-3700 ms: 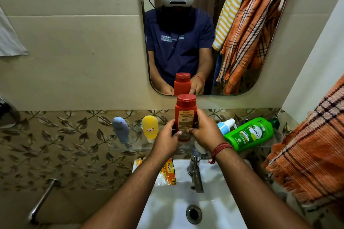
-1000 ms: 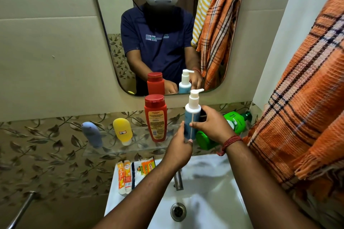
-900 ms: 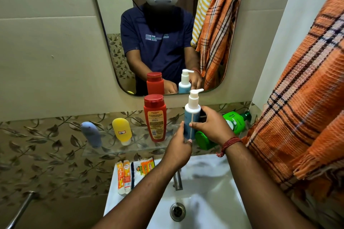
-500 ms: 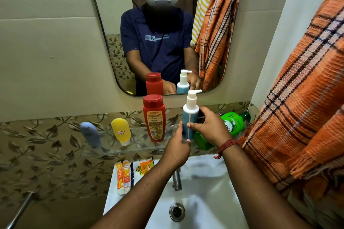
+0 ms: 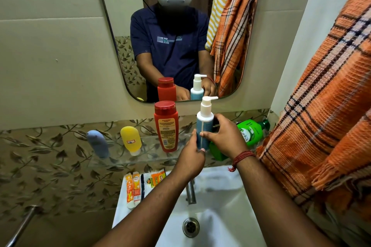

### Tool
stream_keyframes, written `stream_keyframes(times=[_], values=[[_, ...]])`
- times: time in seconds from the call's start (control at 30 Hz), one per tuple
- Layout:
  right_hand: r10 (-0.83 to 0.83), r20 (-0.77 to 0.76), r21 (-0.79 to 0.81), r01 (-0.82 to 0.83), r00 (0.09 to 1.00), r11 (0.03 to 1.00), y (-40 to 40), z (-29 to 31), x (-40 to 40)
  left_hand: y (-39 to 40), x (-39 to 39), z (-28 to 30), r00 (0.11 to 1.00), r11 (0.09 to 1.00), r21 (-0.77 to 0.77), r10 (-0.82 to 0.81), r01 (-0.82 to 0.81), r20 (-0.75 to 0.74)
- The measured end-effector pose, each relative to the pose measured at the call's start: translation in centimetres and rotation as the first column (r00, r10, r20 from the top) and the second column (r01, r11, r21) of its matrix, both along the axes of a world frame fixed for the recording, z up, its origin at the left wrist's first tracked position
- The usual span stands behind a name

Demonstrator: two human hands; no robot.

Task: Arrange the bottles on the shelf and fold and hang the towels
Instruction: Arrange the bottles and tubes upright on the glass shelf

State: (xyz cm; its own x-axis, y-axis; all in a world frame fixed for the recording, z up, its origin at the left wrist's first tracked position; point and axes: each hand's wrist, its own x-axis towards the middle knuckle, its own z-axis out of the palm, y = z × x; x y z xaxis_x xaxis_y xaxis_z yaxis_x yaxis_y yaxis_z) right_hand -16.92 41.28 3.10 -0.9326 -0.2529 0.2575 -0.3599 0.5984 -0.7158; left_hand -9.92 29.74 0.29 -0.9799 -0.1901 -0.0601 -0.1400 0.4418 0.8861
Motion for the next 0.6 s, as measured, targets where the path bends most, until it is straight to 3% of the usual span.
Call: stream_keyframes(times=[0.4, 0.5, 0.6], values=[[-0.03, -0.019, -0.045, 0.029, 0.999, 0.999, 0.6, -0.4, 0.7, 0.2, 0.7, -0.7, 0.999, 0.999, 0.037, 0.027, -0.026, -0.03], [-0.178, -0.126, -0.168, 0.155, 0.976, 0.973, 1.7, -0.9, 2.1, 0.4, 1.8, -1.7, 0.991, 0.993, 0.077, 0.097, -0.091, -0.091], [-0.305, -0.182, -0.353, 0.227, 0.935, 0.908, 3.0, -2.5, 3.4, 1.0, 3.3, -2.4, 0.98, 0.992, 0.014, 0.126, -0.125, -0.155]])
